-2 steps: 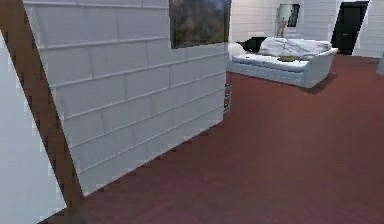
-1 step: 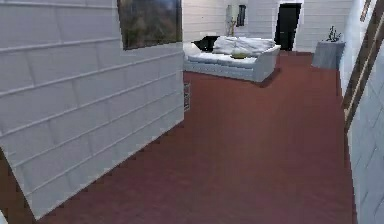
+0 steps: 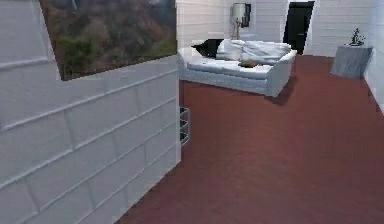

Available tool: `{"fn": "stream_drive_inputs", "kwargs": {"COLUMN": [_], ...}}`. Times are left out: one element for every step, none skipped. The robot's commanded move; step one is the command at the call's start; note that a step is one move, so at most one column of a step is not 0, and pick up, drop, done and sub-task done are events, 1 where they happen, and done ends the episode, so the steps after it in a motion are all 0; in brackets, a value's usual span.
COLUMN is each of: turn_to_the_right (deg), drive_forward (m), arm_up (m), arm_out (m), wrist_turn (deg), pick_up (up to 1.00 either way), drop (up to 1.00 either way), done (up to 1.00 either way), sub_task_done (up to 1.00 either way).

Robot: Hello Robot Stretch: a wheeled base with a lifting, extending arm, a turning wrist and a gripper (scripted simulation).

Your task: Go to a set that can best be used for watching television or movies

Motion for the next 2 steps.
{"fn": "stream_drive_inputs", "kwargs": {"turn_to_the_right": [0.0,3.0], "drive_forward": [1.00,0.00], "arm_up": [0.00,0.00], "arm_out": [0.00,0.00], "wrist_turn": [0.0,0.0], "pick_up": [0.00,0.00], "drop": [0.00,0.00], "done": [0.00,0.00], "sub_task_done": [0.00,0.00]}}
